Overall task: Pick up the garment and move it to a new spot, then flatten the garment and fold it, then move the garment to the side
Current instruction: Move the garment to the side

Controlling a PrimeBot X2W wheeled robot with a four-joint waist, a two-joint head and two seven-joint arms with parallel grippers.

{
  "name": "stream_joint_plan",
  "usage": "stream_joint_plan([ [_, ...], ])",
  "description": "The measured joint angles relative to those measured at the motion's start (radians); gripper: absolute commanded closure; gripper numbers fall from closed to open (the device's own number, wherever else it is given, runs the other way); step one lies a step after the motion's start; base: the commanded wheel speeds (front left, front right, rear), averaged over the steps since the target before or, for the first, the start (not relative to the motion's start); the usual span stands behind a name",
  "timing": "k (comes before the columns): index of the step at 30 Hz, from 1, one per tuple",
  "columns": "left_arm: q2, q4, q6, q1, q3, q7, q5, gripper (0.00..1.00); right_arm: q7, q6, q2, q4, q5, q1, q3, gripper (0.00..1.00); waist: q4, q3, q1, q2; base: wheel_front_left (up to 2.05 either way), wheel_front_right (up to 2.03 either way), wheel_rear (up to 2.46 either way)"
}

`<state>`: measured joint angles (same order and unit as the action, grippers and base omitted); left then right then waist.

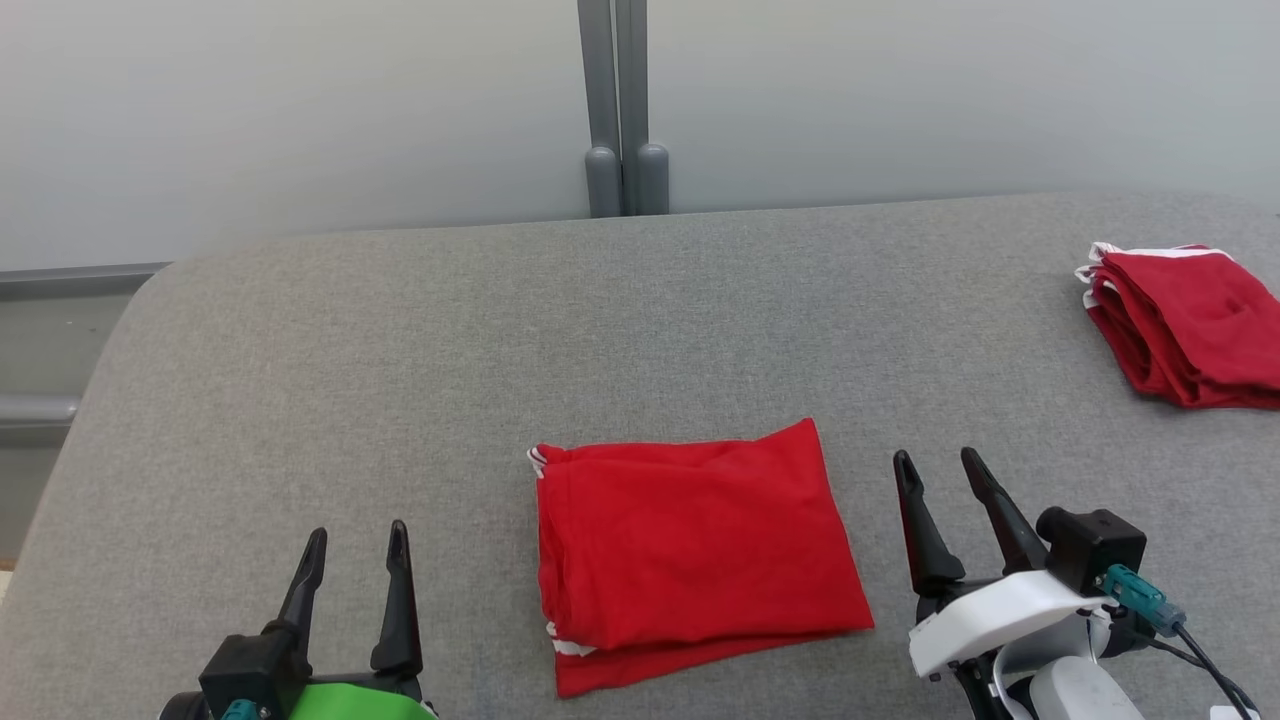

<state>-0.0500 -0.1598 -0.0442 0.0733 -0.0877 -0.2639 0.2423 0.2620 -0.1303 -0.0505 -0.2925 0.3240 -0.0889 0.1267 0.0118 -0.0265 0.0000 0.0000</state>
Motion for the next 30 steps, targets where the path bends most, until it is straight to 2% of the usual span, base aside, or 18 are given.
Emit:
stream_joint_plan([
  [11,0.0,-0.002,-0.001,0.002,0.005,0.0,-0.003,0.0,0.0,0.0,0.0,-0.02,-0.012,0.001,-0.005,0.0,0.011,0.0,0.0,0.0,0.0,0.0,0.0],
  [18,0.0,-0.009,-0.006,0.002,-0.006,0.0,-0.006,0.0,-0.093,0.0,0.0,-0.135,-0.036,-0.011,0.012,0.0,0.039,0.009,0.0,0.0,0.0,0.0,0.0],
  [30,0.0,-0.01,0.002,-0.01,-0.023,0.0,-0.002,0.0,-0.194,0.0,-0.027,-0.365,-0.002,-0.165,0.04,0.0,0.122,0.05,0.0,0.0,0.0,0.0,0.0],
])
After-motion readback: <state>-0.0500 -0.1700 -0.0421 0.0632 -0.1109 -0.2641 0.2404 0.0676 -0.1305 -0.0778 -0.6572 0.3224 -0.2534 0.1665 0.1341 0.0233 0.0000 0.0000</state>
